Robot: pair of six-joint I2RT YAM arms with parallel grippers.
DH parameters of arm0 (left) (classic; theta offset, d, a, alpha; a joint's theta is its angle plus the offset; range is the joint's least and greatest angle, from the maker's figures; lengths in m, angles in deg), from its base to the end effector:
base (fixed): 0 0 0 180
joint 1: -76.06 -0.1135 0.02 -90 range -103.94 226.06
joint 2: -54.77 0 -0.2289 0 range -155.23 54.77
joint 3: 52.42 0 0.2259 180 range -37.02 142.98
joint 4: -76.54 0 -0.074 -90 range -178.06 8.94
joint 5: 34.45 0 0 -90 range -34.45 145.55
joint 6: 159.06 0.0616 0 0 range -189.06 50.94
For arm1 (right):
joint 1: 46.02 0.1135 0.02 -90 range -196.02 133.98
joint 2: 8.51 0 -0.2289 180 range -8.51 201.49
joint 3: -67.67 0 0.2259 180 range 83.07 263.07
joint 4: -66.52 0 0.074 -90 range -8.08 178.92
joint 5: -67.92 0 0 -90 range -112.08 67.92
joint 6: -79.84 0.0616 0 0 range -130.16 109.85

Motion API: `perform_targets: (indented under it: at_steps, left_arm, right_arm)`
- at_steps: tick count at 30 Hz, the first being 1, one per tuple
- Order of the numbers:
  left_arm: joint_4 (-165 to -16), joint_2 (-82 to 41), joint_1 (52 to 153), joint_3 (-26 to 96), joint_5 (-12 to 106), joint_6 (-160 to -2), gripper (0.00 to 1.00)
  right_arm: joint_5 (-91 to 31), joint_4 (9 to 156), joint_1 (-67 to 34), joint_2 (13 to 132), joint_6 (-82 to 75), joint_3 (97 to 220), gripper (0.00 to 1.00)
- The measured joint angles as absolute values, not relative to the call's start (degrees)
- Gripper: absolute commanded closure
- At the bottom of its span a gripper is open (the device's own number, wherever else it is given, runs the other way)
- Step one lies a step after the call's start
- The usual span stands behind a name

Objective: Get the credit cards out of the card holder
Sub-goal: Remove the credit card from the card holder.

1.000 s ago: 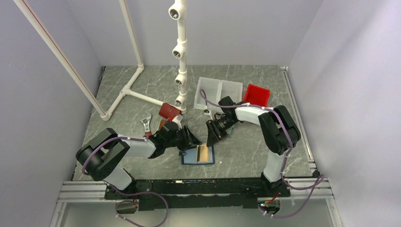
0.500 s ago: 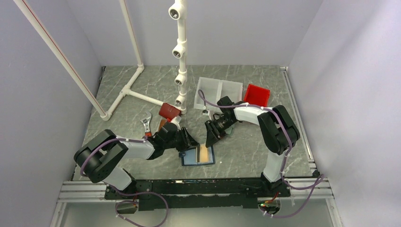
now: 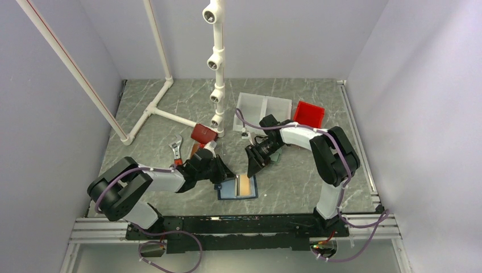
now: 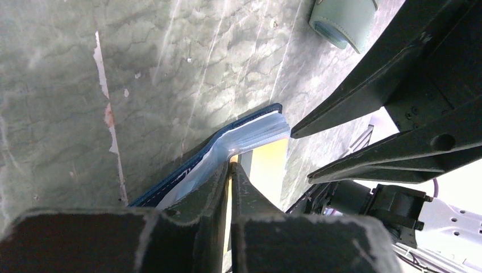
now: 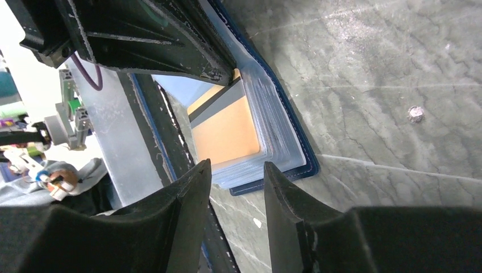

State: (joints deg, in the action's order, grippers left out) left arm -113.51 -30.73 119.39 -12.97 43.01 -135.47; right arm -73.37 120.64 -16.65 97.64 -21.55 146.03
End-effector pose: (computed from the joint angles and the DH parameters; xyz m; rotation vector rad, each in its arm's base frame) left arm 0.1853 -0.1932 0.1002 -0.3634 2.4800 -1.2011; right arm 0.2373 0.1887 0.1166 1.0706 -2.6071 -1.3668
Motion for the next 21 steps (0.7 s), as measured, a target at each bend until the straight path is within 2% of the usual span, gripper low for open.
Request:
perform_targets:
  at_steps: [6,9,15,21]
  left_arm:
    - [-113.2,-28.9,119.4,-13.7,43.0,-135.0,0.65]
    - [-112.7,-26.1,119.4,-14.2,43.0,-134.6,0.57]
    - [-108.8,-19.7,119.4,-14.3,42.5,-134.0,0.54]
    - [-105.8,-18.5,119.9,-14.2,39.8,-134.2,0.54]
  right_arm:
    - [-73.4,122.2,-16.7,96.9,-24.7,147.0,0.59]
    - [-73.5,122.7,-16.7,96.6,-25.6,147.0,0.60]
    - [-74.5,123.4,-16.4,96.5,-26.5,147.0,0.65]
    - [-75.1,123.7,-15.4,96.5,-26.5,147.0,0.72]
